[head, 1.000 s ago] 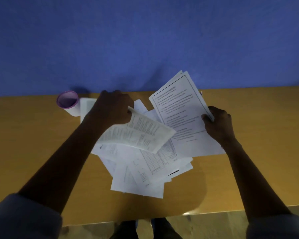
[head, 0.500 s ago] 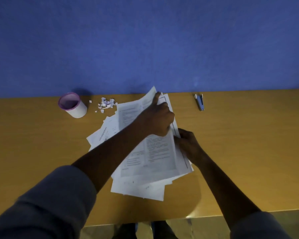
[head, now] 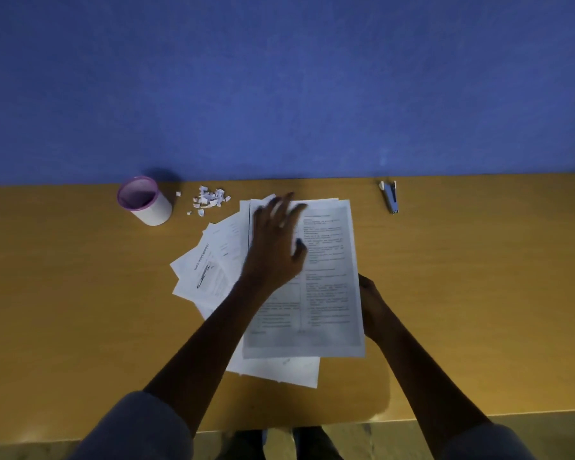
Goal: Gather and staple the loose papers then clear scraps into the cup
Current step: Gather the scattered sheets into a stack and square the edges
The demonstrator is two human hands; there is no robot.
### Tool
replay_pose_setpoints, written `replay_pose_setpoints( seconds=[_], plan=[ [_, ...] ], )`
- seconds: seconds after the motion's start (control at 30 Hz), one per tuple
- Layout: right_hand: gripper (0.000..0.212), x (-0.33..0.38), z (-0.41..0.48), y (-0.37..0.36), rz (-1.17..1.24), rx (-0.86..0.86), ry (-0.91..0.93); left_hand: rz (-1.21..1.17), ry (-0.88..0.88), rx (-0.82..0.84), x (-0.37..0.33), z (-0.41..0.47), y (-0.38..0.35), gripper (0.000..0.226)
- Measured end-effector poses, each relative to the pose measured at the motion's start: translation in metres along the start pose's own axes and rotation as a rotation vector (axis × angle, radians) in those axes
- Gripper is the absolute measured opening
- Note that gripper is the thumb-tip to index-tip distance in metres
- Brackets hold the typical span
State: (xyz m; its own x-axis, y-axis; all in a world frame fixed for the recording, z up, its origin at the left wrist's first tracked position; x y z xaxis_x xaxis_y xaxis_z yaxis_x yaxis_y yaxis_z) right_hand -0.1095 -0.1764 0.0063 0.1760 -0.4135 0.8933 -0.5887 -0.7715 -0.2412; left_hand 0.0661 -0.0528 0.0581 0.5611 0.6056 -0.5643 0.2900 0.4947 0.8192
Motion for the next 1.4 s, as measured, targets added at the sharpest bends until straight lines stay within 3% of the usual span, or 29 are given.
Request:
replay_pose_setpoints(
  seconds=[0.07,0.17,0.27,0.43,0.57,0.67,0.8,0.9,1.1,1.23,1.4],
  plan=[
    [0.016,0.003,-0.001,0.001,-0.009,0.005,0.037,-0.179,0.302,-0.08,0.023,-0.011,0.01,0.074],
    [0.019,0.006,0.001,0.001,-0.018,-0.004,0.079,-0.563,0.71,0.012,0.044,-0.033,0.018,0.082],
    [0.016,0.008,0.001,-0.006,-0.061,-0.002,0.098,-0.928,0.913,0.14,0.06,-0.055,0.013,0.076],
    [0.02,0.006,0.005,-0.017,-0.112,0.03,0.089,-0.791,0.822,0.206,0.063,-0.066,0.001,0.048],
    [0.053,0.009,0.009,-0.019,0.01,-0.018,0.048,-0.805,0.85,0.183,0.061,-0.072,-0.001,0.049],
    [0.029,0.004,0.014,-0.015,-0.082,0.046,0.1,-0.845,0.81,0.208,0.055,-0.078,-0.006,0.046],
    [0.037,0.0,0.022,-0.001,-0.22,-0.023,0.157,-0.882,0.945,0.153,0.053,-0.082,-0.02,0.029],
    [0.041,0.008,0.028,0.009,-0.195,-0.098,0.16,-0.583,1.142,-0.076,0.07,-0.083,-0.031,0.043],
    [0.044,0.006,0.036,0.024,-0.171,-0.157,0.136,-0.347,1.279,-0.07,0.08,-0.069,-0.039,0.097],
    [0.042,-0.002,0.037,0.02,-0.171,-0.17,0.12,-0.212,1.292,-0.045,0.075,-0.059,-0.047,0.112],
    [0.041,-0.014,0.036,0.018,-0.214,-0.146,0.097,-0.259,1.249,-0.07,0.076,-0.056,-0.048,0.111]
  ],
)
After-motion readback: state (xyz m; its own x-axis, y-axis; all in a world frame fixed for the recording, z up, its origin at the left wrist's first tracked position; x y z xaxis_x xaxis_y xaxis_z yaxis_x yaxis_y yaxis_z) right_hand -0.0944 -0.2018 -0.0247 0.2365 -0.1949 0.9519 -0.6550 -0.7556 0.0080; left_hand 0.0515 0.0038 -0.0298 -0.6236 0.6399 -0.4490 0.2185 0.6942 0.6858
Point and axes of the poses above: each hand's wrist, its own z-axis towards the middle knuckle, its own y-axis out of the back of the hand, x = y × z, the point moved 1 cm from there along z, towards the middle knuckle, and after that the axes turned 12 degrees about y, right-handed, at the moved point
